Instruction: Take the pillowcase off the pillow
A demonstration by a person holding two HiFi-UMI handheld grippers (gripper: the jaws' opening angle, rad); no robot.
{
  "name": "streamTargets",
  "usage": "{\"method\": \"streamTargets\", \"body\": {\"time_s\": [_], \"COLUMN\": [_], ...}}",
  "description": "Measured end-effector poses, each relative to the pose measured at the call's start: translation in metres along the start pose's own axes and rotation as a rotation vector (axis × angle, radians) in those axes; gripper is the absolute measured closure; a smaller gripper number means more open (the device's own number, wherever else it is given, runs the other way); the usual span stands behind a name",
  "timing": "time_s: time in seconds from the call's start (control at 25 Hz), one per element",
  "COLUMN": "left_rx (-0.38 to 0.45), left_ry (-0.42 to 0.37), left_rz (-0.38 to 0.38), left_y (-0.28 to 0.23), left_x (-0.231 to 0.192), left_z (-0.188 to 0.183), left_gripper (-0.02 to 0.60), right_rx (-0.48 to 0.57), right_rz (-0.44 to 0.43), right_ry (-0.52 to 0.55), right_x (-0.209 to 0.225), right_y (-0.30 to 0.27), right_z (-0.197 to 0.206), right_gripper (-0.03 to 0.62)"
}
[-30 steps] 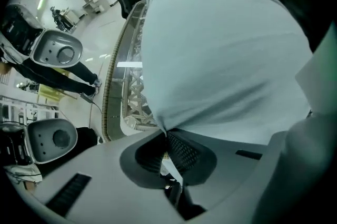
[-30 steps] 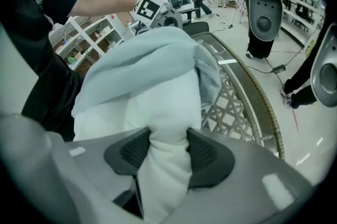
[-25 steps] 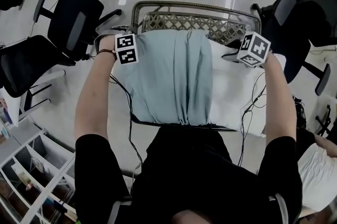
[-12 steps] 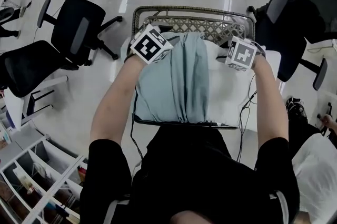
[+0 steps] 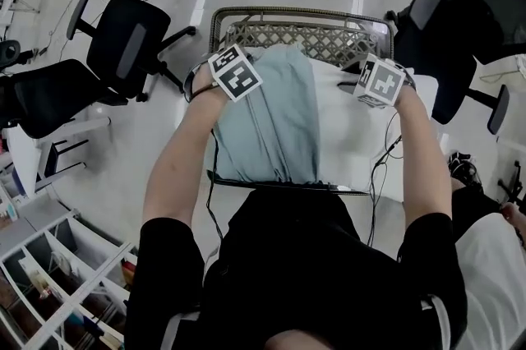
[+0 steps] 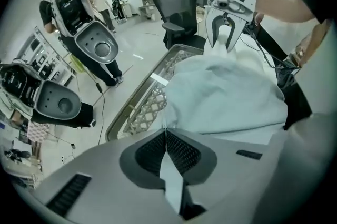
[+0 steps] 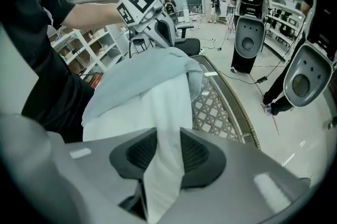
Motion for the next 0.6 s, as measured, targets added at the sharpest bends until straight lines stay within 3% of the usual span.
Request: {"method": "streamTargets", "body": {"time_s": [0.16, 0.32, 0.44, 0.6], "left_rx": [0.047, 0.129, 0.177, 0.245], "left_ry": [0.066, 0.158, 0.2, 0.269], "left_rz": [-0.057, -0.138, -0.118, -0.085], "left_y": [0.009, 0.018, 0.033, 0.054], "left_x": [-0.002, 0.013, 0.038, 0.077], "left_z": [0.023, 0.025, 0.029, 0.047], "left_gripper": [0.571, 0.563, 0.512, 0.487], "right_rx": [0.017, -0.001, 0.033, 0.084], "right_rz": [0.057, 0.183, 0.296, 0.355], "right_ry": [-0.005, -0.007, 0.001, -0.011], "right_x": [0.005, 0.008, 0.002, -0.042], "right_y": [-0.008, -0.019, -0.009, -0.002], "right_z": [-0.003, -0.004, -0.003, -0.002], "right_gripper": [0.454, 0.37, 0.365, 0.365]}}
Point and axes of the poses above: the fingertips, and each gripper's own axes: y backward along the fingers, x to its right, z out of its underside, the point moved 5 cm from there along y, backward along the fingers, and after that the axes turned 9 degrees about -z, right-handed, at the moved point
